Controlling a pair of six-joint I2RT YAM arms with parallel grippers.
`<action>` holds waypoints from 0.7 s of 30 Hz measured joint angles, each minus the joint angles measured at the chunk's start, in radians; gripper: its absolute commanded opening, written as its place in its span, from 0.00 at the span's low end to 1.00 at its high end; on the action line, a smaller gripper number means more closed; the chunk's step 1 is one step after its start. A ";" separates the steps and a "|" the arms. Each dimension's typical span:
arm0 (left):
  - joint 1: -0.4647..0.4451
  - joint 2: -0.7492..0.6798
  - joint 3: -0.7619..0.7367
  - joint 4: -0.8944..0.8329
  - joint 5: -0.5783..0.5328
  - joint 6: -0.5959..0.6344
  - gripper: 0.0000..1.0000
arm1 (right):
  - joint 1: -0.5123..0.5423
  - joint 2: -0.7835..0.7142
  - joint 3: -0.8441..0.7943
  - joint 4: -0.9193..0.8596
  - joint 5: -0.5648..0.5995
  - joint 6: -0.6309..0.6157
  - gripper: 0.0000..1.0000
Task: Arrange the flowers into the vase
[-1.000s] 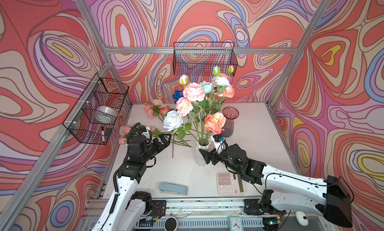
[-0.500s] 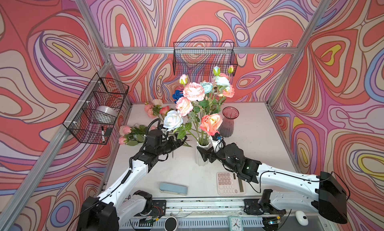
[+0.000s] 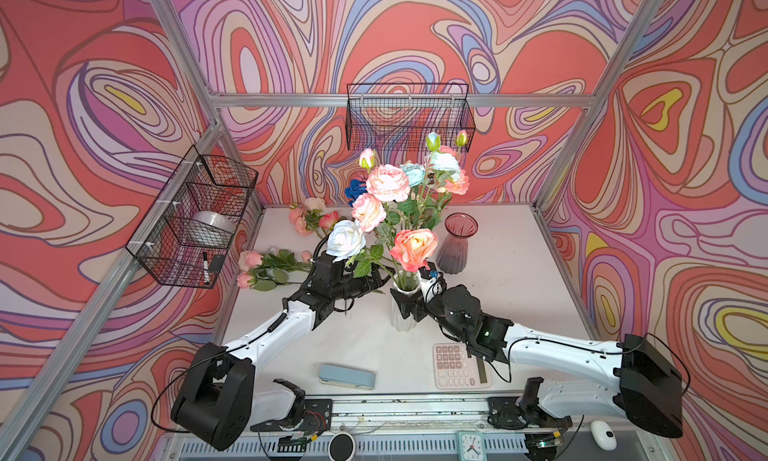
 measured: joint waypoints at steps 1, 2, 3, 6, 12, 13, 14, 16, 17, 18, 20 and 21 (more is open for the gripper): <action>0.000 0.003 0.000 0.006 0.005 -0.002 0.86 | 0.000 0.005 0.000 0.010 0.004 -0.002 0.97; 0.000 0.005 0.000 0.012 0.009 -0.006 0.86 | 0.000 0.011 0.000 0.020 0.008 -0.004 0.96; -0.001 0.005 0.000 0.019 0.014 -0.008 0.86 | 0.000 0.016 0.000 0.028 0.010 -0.007 0.94; -0.003 0.005 0.000 0.035 0.023 -0.010 0.85 | 0.000 0.029 0.000 0.052 0.011 -0.016 0.84; -0.008 0.004 0.000 0.037 0.022 -0.017 0.86 | 0.000 0.032 0.000 0.072 0.018 -0.024 0.58; -0.008 0.003 0.000 0.036 0.020 -0.017 0.87 | 0.000 0.032 -0.001 0.071 0.021 -0.028 0.52; -0.008 0.001 0.000 0.034 0.014 -0.017 0.87 | 0.000 0.032 -0.001 0.072 0.022 -0.029 0.47; -0.008 -0.010 0.000 0.025 -0.003 -0.018 0.87 | 0.000 0.032 -0.001 0.071 0.023 -0.034 0.34; -0.007 -0.018 0.000 0.018 -0.013 -0.018 0.87 | 0.001 0.032 -0.001 0.072 0.023 -0.036 0.26; -0.007 -0.030 0.000 0.011 -0.025 -0.018 0.88 | 0.002 0.032 -0.001 0.072 0.023 -0.038 0.17; -0.007 -0.055 0.000 -0.005 -0.053 -0.018 0.88 | 0.002 0.033 -0.001 0.073 0.023 -0.041 0.00; -0.007 -0.068 0.000 -0.016 -0.067 -0.018 0.88 | 0.002 0.033 -0.001 0.074 0.023 -0.044 0.00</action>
